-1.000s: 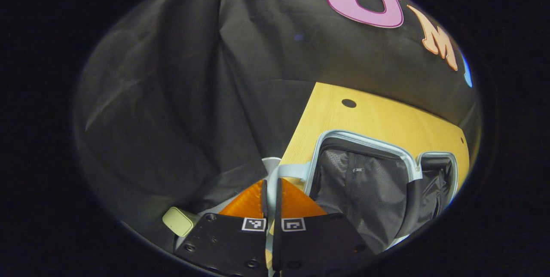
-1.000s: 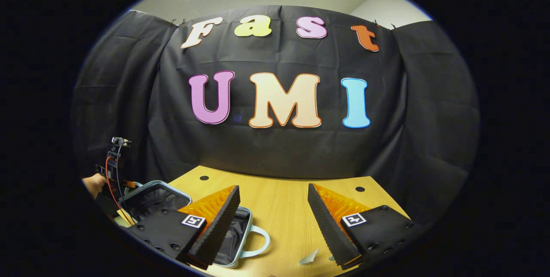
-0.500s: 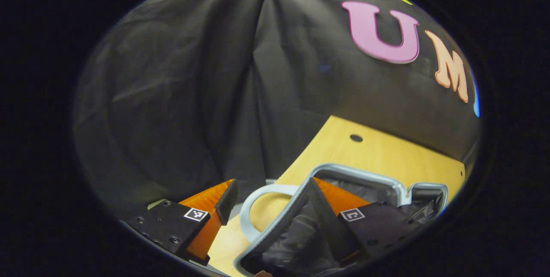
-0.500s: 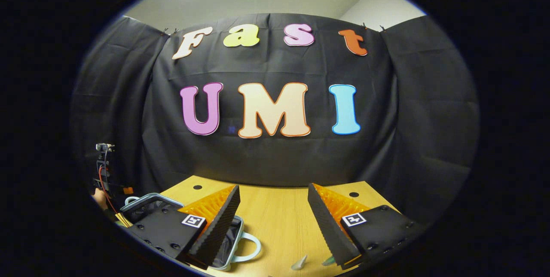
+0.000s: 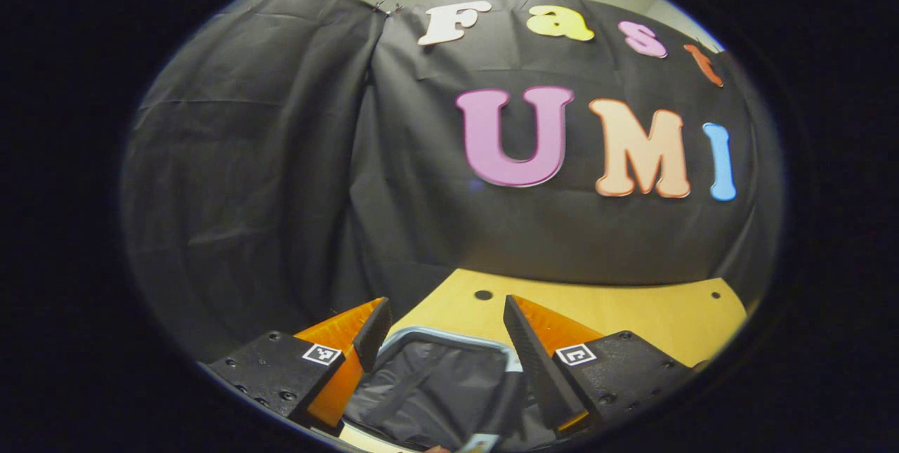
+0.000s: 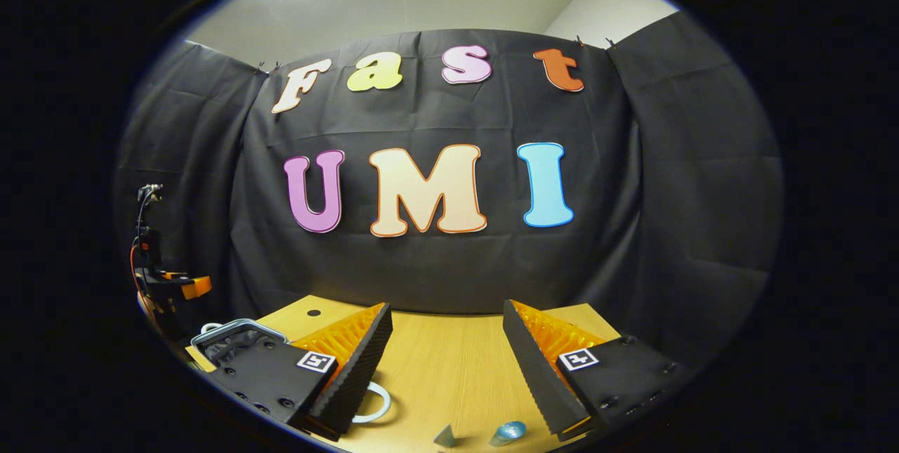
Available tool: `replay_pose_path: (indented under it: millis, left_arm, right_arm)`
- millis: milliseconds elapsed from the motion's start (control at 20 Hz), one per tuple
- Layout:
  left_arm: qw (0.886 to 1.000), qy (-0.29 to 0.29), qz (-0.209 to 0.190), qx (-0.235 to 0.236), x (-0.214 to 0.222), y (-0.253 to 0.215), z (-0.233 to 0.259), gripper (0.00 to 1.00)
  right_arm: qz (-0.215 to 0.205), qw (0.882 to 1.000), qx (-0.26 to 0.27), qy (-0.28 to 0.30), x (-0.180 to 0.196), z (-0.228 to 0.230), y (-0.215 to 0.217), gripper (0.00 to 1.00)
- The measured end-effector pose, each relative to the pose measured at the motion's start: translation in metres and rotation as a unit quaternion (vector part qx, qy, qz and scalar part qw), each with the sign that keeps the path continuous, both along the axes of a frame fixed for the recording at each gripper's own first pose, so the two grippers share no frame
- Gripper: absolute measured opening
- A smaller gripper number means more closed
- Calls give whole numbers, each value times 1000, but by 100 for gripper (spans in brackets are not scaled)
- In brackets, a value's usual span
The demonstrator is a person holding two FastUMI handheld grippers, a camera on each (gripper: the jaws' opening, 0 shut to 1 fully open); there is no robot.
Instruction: First open the suitcase, pack the skin care products into it, and then close the suitcase.
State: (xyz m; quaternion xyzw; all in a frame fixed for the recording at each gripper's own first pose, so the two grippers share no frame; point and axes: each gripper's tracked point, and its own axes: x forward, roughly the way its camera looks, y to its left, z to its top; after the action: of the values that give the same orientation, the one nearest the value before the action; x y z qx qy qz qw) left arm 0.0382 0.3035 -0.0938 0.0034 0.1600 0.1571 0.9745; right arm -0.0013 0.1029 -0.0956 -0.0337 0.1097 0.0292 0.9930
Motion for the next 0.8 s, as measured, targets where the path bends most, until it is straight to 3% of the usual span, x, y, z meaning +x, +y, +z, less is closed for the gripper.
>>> replay_pose_path:
  millis: [500,800]
  left_arm:
    - [989,19,-143,-26,-1,-223,-9,94]
    - [977,59,-197,-54,-19,-316,-49,94]
  right_arm:
    - [2,1000,4,0,-6,1,-85,99]
    - [9,1000,13,15,-4,-9,-119,99]
